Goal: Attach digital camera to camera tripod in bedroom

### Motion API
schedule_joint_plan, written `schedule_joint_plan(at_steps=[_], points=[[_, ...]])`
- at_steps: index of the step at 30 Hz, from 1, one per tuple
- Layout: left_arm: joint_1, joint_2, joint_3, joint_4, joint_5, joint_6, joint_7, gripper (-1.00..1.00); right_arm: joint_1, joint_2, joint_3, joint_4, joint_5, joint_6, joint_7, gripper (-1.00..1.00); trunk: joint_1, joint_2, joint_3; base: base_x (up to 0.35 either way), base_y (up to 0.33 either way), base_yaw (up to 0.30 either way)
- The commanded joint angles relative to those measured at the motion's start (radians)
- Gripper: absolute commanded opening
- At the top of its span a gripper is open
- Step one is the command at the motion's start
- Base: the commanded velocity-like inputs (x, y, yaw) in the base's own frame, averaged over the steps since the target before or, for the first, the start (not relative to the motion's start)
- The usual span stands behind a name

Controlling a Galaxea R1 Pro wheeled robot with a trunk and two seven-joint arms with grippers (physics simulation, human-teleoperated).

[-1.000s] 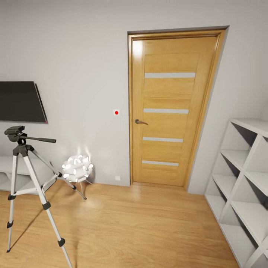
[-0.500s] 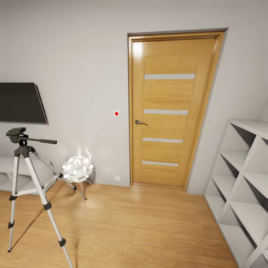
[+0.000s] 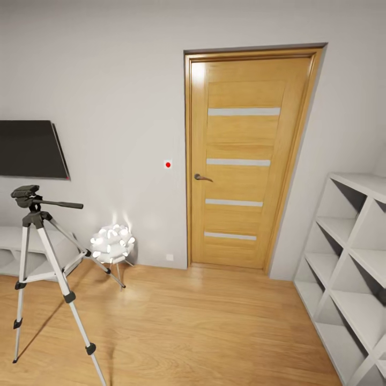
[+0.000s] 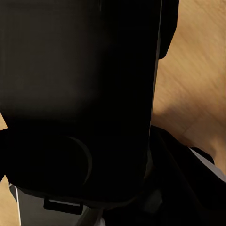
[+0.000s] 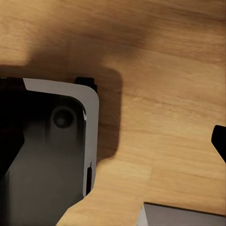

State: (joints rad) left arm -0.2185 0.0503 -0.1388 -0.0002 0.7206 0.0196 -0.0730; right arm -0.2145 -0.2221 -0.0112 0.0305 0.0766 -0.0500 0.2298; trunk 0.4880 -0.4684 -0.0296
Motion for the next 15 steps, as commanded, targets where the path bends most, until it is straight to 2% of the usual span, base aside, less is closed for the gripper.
schedule_joint_plan(at_steps=[1, 10, 15], points=[[-0.001, 0.001, -0.008, 0.000, 0.010, 0.002, -0.005, -1.00, -0.002, 0.000, -0.001, 0.003, 0.008, -0.005, 0.002, 1.00, -0.003, 0.005, 0.001, 0.000, 0.000, 0.000], [-0.001, 0.001, -0.008, 0.000, 0.011, 0.002, -0.005, -1.00, -0.002, 0.000, -0.001, 0.003, 0.009, -0.005, 0.002, 1.00, -0.038, 0.068, 0.029, 0.000, 0.000, 0.000], [-0.001, 0.002, -0.008, 0.000, 0.011, 0.002, -0.005, -1.00, -0.002, 0.000, -0.001, 0.003, 0.009, -0.005, 0.002, 1.00, -0.038, 0.068, 0.029, 0.000, 0.000, 0.000]])
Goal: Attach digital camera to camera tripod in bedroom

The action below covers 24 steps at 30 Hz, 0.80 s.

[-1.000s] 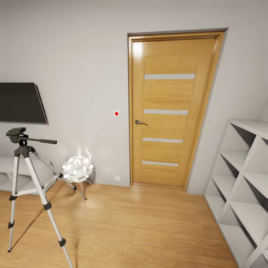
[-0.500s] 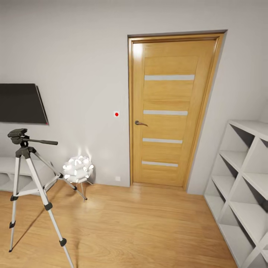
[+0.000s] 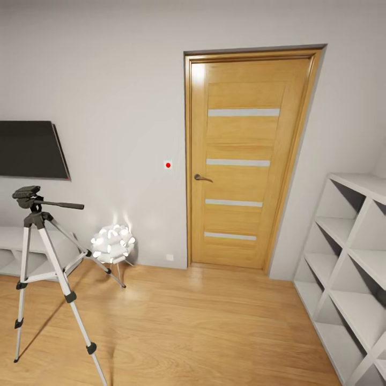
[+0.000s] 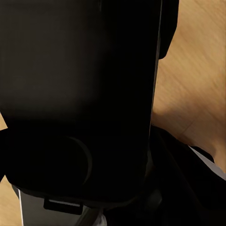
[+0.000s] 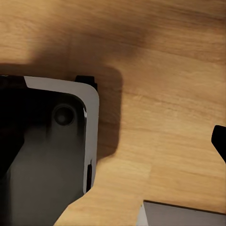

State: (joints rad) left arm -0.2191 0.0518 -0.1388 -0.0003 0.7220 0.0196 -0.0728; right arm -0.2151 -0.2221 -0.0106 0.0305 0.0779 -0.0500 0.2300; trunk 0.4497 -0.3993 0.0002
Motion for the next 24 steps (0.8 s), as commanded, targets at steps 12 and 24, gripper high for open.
schedule_joint_plan(at_steps=[12, 24], points=[[0.000, 0.000, -0.008, 0.000, 0.010, 0.002, -0.004, -1.00, -0.001, 0.000, -0.002, 0.003, 0.008, -0.005, 0.002, 1.00, 0.000, -0.001, 0.000, 0.000, 0.000, 0.000], [0.000, 0.002, -0.008, 0.000, 0.011, -0.015, -0.005, -1.00, -0.001, 0.002, -0.006, 0.003, 0.003, -0.001, -0.004, 1.00, 0.000, -0.001, 0.000, 0.000, 0.000, 0.000]])
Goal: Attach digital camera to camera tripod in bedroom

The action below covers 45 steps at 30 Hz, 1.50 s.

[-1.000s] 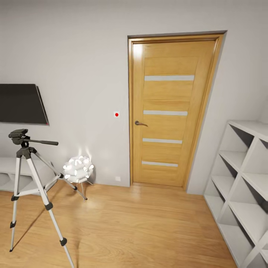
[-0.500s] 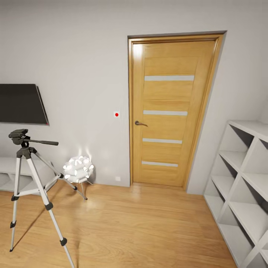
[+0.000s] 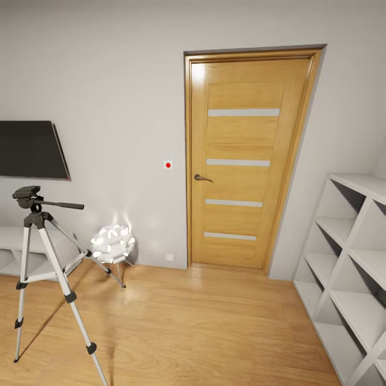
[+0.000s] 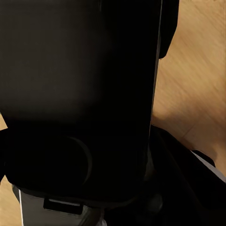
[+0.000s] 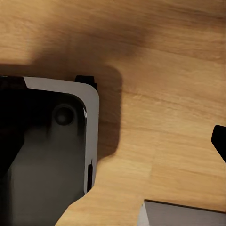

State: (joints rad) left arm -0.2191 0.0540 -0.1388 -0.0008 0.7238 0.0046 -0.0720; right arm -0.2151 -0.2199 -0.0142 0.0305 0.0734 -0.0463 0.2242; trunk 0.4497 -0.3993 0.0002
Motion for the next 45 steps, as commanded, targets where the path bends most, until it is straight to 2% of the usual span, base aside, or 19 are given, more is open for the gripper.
schedule_joint_plan(at_steps=[1, 11, 45], points=[[0.000, 0.000, -0.008, 0.001, 0.010, -0.004, -0.005, -1.00, -0.001, 0.000, -0.002, 0.003, 0.008, -0.005, 0.001, 1.00, 0.000, -0.001, 0.000, 0.000, 0.000, 0.023], [0.000, 0.000, -0.008, 0.001, 0.009, -0.023, -0.004, -1.00, -0.001, 0.006, -0.003, 0.003, 0.010, -0.007, -0.002, 1.00, 0.000, -0.001, 0.000, 0.000, 0.000, 0.196], [0.000, 0.001, -0.008, 0.001, 0.014, -0.026, -0.003, -1.00, -0.001, 0.005, 0.000, 0.002, 0.017, -0.009, 0.000, 1.00, 0.000, -0.001, 0.000, 0.000, 0.000, 0.276]])
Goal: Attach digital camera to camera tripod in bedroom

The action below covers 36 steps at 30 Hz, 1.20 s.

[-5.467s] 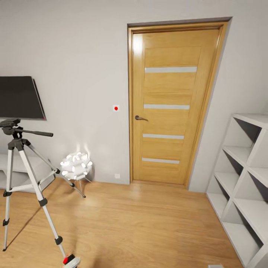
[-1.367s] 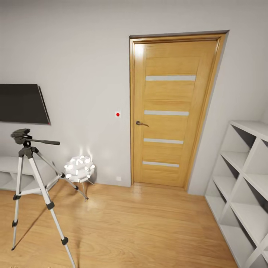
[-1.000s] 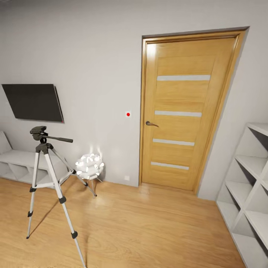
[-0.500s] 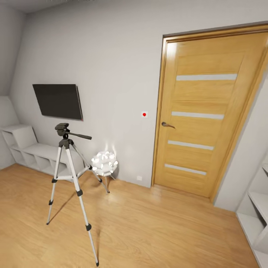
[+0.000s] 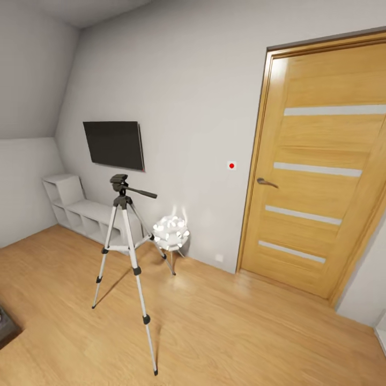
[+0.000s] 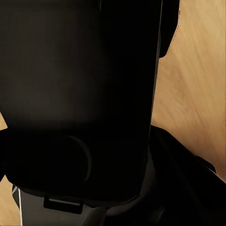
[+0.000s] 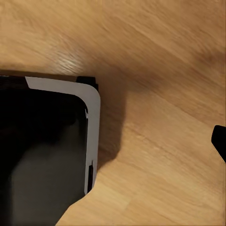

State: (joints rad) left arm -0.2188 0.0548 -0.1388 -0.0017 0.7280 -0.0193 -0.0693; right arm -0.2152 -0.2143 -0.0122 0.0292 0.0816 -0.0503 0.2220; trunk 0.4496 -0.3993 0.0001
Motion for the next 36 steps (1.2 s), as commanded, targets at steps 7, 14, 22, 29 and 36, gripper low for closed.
schedule_joint_plan(at_steps=[7, 14, 22, 29, 36], points=[[-0.001, 0.000, -0.008, 0.002, 0.010, -0.002, -0.006, -1.00, -0.001, 0.000, -0.002, 0.003, 0.009, -0.005, 0.002, 1.00, 0.000, -0.001, 0.000, 0.000, 0.000, 0.280], [-0.001, -0.001, -0.008, 0.002, 0.011, -0.002, -0.006, -1.00, -0.001, 0.000, -0.002, 0.003, 0.007, -0.005, 0.002, 1.00, 0.000, -0.001, 0.000, 0.000, 0.000, 0.282], [-0.001, -0.001, -0.008, 0.002, 0.011, -0.002, -0.006, -1.00, -0.001, 0.000, -0.002, 0.003, 0.007, -0.005, 0.002, 1.00, 0.000, -0.001, 0.000, 0.000, 0.000, 0.282], [-0.001, 0.000, -0.008, 0.002, 0.011, -0.002, -0.006, -1.00, -0.001, 0.000, -0.002, 0.003, 0.007, -0.005, 0.002, 1.00, 0.000, -0.001, 0.000, 0.000, 0.000, 0.282], [-0.001, 0.000, -0.008, 0.002, 0.011, -0.002, -0.006, -1.00, -0.001, 0.000, -0.002, 0.003, 0.007, -0.005, 0.002, 1.00, 0.000, -0.001, 0.000, 0.000, 0.000, 0.282]])
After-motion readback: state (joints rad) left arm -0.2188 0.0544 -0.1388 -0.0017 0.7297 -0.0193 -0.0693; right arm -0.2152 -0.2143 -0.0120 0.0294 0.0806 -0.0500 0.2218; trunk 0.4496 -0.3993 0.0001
